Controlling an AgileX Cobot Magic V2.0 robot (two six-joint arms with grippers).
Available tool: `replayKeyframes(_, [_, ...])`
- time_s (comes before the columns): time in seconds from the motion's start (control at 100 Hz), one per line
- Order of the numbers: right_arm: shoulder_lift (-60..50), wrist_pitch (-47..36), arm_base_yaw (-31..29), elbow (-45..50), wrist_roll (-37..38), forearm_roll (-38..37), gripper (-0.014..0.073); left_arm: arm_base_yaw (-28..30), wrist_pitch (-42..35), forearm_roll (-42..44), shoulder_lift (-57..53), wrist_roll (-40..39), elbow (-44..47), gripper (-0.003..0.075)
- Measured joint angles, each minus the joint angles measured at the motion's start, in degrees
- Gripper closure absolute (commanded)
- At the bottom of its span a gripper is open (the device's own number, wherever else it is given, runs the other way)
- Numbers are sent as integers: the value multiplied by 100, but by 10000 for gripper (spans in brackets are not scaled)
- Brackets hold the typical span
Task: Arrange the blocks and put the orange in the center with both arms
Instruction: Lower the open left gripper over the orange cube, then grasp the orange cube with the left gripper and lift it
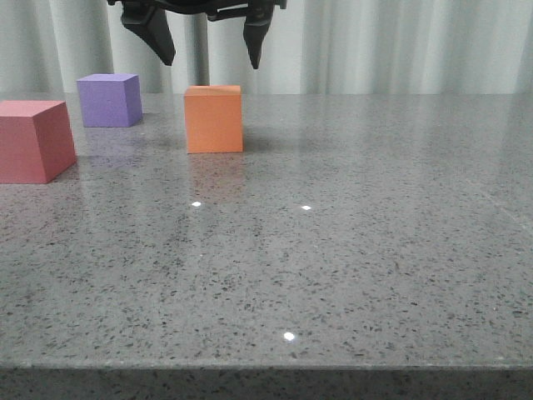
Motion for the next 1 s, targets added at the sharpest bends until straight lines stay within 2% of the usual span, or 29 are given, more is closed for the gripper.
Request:
replayKeyframes(0.48, [0,0,0,0,0,0,662,0,22,-111,596,-14,-12,87])
replayKeyframes(0.58, [0,0,0,0,0,0,662,0,22,-111,634,-14,-12,150])
replayKeyframes(0.77, [0,0,0,0,0,0,662,0,58,-98,633,-14,-12,354])
replayKeyframes(1.0, [0,0,0,0,0,0,662,0,94,34,488,-14,-12,373])
